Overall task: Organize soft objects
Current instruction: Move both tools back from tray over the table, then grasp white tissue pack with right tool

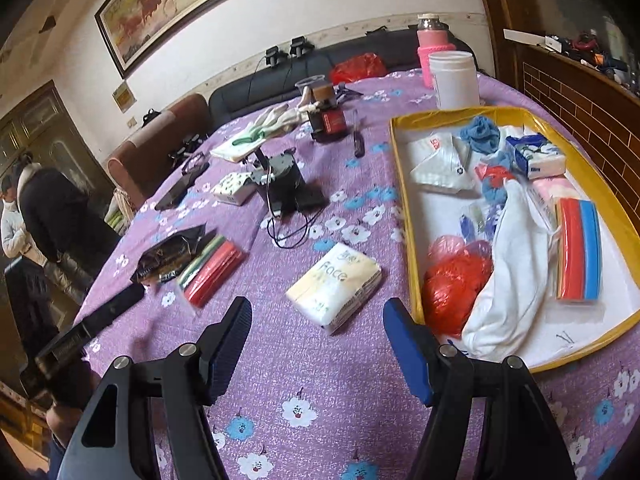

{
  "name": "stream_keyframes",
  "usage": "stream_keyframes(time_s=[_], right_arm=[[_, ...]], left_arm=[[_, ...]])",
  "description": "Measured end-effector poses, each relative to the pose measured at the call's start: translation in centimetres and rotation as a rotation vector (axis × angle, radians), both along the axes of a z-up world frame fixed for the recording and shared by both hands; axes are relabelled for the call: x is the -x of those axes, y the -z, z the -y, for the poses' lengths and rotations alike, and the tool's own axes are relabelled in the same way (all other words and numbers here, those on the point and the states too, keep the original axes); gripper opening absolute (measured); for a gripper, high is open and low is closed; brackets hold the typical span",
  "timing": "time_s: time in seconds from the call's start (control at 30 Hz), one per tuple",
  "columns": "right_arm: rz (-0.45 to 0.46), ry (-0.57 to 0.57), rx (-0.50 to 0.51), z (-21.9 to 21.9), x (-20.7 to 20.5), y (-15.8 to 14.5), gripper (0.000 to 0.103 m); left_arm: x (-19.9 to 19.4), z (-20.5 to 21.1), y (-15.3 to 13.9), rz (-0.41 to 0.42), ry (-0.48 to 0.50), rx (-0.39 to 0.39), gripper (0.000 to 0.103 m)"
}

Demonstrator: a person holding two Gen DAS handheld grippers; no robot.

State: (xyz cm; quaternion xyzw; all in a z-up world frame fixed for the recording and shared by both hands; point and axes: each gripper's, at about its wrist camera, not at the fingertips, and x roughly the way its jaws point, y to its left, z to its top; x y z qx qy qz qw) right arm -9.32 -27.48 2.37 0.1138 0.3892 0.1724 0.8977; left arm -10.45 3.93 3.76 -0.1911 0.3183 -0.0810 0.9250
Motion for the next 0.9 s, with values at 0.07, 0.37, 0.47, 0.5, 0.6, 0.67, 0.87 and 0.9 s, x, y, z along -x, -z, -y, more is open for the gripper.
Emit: stream_keyframes(time_s=[0.07,0.37,0.47,0.5,0.6,0.67,0.87,0.9], right_arm=[[-0.021,0.010,0.000,0.0,-0.2,0.2,0.073],[-0.054,0.045,0.029,-0.2,-0.9,0.7,0.072],[-0.019,0.036,0.099,-2.0,-0.9,0.2,0.073],[0.010,0.025,0.140,-3.1,-0.8,-0.2,0.073],[-0.020,0.011,0.160,-4.4,-1.8,0.1,0.072],[-0.079,0.035,0.182,-4.9,-3.2,0.9,0.072],[-0.158,0.094,0.273,-6.4,-5.8,2.8,0.072],[-0.154,0.101,0.303,-6.8,-6.3,3.0,0.073]], left_arm=[[0.1,-0.8,-0.3,0.021,-0.027,-0.019,0.071],[0.0,-2.5,0.4,0.005,-0.007,0.088,0.071],[0.3,-2.4,0.3,0.019,-0.002,0.084,0.071],[0.3,-2.4,0.3,0.023,-0.004,0.083,0.071],[0.2,-2.4,0.3,0.016,-0.002,0.088,0.071],[0.2,-2.4,0.4,0.012,-0.005,0.089,0.071],[0.1,-2.3,0.4,0.015,0.012,0.094,0.071],[0.1,-2.3,0.5,0.015,0.013,0.097,0.071]])
